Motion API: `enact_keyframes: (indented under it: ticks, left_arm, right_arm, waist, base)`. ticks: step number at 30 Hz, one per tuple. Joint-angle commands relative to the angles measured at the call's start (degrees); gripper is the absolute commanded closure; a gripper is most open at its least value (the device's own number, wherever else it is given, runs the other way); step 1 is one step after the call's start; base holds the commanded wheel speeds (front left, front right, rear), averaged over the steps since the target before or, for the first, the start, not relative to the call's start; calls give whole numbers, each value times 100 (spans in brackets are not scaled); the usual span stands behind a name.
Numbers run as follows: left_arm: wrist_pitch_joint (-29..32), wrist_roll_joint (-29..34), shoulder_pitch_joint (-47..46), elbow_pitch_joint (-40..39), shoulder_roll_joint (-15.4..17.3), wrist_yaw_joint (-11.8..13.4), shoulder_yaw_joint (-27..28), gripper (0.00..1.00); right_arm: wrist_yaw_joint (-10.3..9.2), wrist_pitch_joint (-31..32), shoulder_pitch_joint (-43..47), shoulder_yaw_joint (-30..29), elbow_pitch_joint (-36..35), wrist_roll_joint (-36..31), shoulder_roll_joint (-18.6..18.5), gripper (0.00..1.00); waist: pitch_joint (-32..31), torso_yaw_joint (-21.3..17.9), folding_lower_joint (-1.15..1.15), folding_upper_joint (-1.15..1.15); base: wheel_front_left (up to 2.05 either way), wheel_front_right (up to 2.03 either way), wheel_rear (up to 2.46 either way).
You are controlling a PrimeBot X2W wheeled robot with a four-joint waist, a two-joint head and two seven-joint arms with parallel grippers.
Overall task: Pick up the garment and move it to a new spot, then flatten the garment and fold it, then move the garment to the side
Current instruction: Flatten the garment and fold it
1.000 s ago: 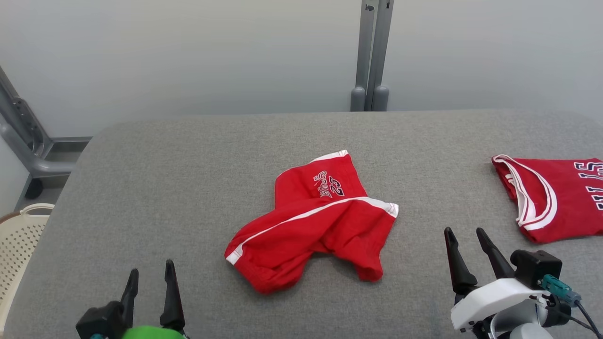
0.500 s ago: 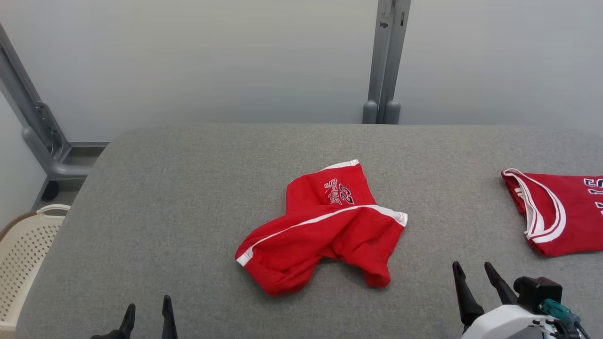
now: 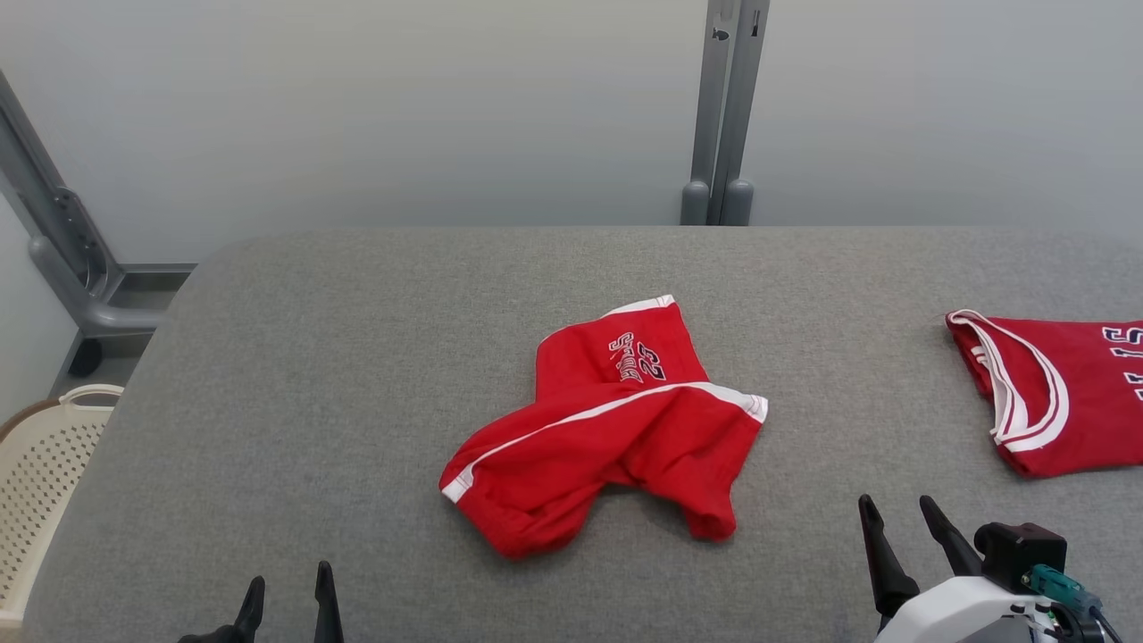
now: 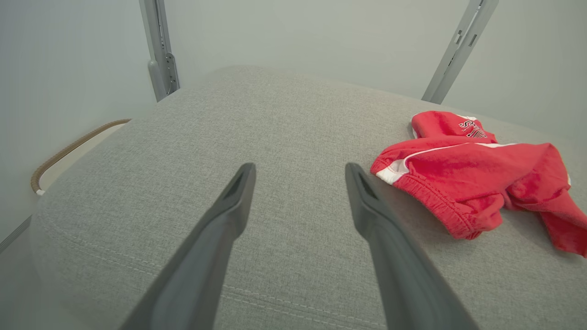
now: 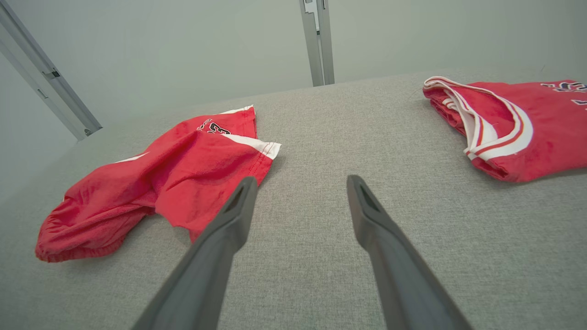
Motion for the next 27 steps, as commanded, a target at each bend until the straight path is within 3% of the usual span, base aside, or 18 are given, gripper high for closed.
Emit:
enact_keyframes:
  ticks: [1, 8, 12, 17, 22, 27]
  left_arm:
    - [12, -2, -79, 8, 17, -12, -1, 0]
    - [259, -117, -218, 27, -37, -67, -89, 0]
    - [922, -301, -543, 33, -73, -69, -185, 0]
    - [2210, -532, -1219, 131, -119, 45, -400, 0]
    - [3310, -606, -2035, 174, -295, 255, -614, 0]
    - [3855, -563, -2732, 311, -511, 506, -726, 0]
  right_arm:
    - [-2, 14, -12, -11, -27, -14, -15, 0]
    - [-2, 218, -147, -14, -21, 51, -14, 0]
    - [-2, 921, -500, 58, -52, -55, -13, 0]
    - [-1, 2468, -1224, 84, -117, -350, -17, 0]
    - [-3, 3831, -2068, 162, -97, -512, -264, 0]
    - [-2, 4431, -2812, 198, 125, -514, -457, 0]
  waist:
    - [19, 3, 0, 0]
    - [110, 19, 0, 0]
    - [230, 41, 0, 0]
    - [472, 87, 0, 0]
    - [864, 133, 0, 0]
    - [1251, 212, 0, 0]
  base:
    - [0, 0, 0]
    - [0, 0, 0]
    - [0, 0, 0]
    - [0, 0, 0]
    - [0, 0, 0]
    - [0, 0, 0]
